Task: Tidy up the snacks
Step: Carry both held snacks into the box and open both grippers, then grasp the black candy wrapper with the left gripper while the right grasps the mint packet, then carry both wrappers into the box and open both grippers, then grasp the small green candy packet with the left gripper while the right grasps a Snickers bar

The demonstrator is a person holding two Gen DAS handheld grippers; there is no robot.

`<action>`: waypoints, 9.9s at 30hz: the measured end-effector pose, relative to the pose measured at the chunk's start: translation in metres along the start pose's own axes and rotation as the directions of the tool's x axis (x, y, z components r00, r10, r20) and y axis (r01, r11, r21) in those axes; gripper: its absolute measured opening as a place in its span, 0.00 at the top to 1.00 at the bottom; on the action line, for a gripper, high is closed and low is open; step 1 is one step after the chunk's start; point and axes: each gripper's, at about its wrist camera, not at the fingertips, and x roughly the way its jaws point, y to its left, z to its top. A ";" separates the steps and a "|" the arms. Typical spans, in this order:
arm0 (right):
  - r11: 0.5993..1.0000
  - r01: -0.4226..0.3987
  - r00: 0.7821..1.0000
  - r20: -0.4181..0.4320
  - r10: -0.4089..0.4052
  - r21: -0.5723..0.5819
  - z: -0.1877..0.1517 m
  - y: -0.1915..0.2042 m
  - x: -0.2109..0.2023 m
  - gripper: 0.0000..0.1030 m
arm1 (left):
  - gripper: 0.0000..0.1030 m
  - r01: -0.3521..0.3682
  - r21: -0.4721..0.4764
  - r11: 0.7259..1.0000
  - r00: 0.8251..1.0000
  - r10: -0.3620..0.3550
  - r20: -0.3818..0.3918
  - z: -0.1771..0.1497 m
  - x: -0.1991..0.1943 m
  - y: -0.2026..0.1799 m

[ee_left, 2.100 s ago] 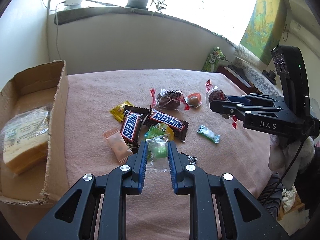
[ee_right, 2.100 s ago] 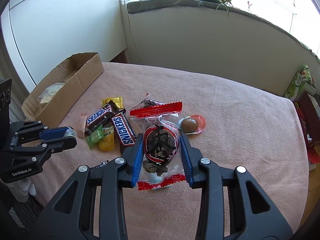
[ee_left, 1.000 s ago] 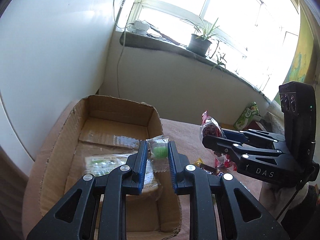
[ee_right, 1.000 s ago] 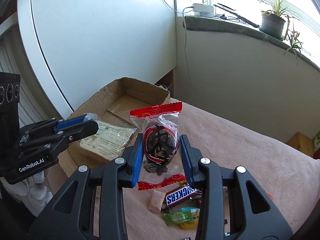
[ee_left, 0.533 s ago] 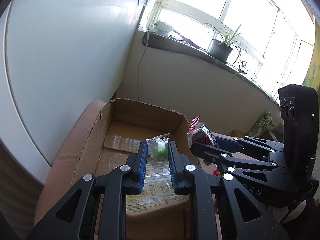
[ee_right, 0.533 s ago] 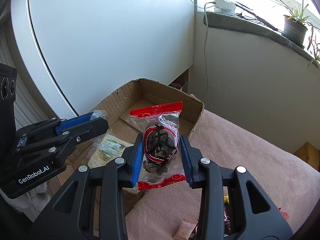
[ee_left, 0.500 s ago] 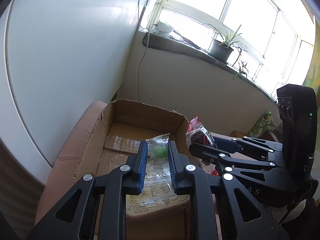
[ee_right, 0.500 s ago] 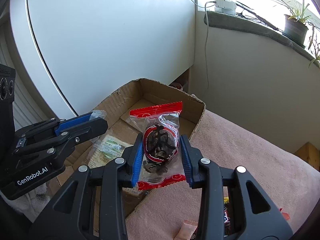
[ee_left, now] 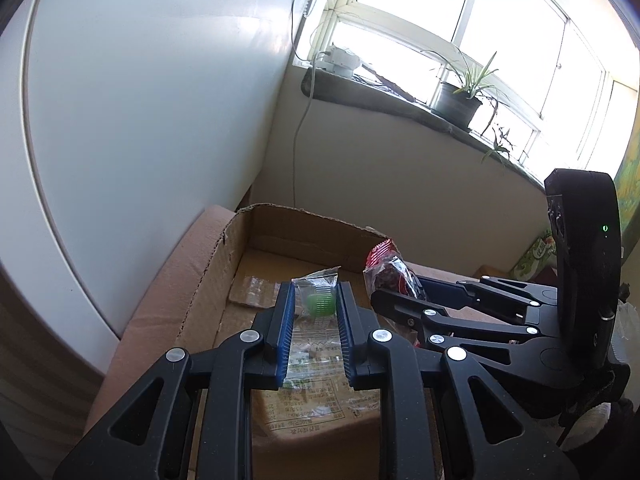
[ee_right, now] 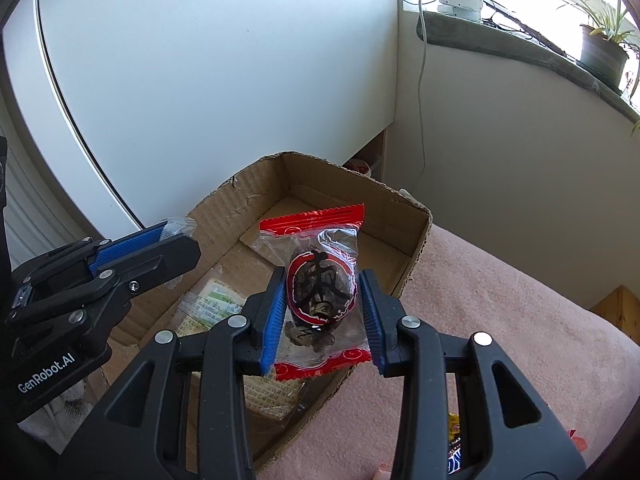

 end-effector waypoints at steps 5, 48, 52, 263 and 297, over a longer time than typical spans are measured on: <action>1.000 0.015 1.000 0.012 -0.015 -0.004 0.000 0.000 -0.005 0.46 | 0.67 -0.007 -0.012 1.000 1.000 0.007 0.006 0.000 -0.002 0.003; 0.957 0.237 0.967 0.050 -0.249 0.167 -0.115 -0.098 -0.150 0.08 | 0.58 0.253 0.220 0.942 0.965 -0.230 -0.126 -0.053 -0.008 -0.109; 0.945 0.257 0.964 0.016 -0.266 0.204 -0.139 -0.117 -0.160 0.08 | 0.58 0.298 0.256 0.920 0.950 -0.258 -0.177 -0.066 -0.005 -0.127; 0.975 0.130 0.991 -0.056 -0.122 0.181 -0.166 -0.136 -0.124 0.40 | 0.77 0.338 0.350 0.874 0.927 -0.244 -0.286 -0.098 0.022 -0.164; 0.996 0.036 0.984 -0.176 -0.022 0.077 -0.164 -0.126 -0.055 0.56 | 0.80 0.314 0.391 0.865 0.912 -0.161 -0.377 -0.113 0.056 -0.181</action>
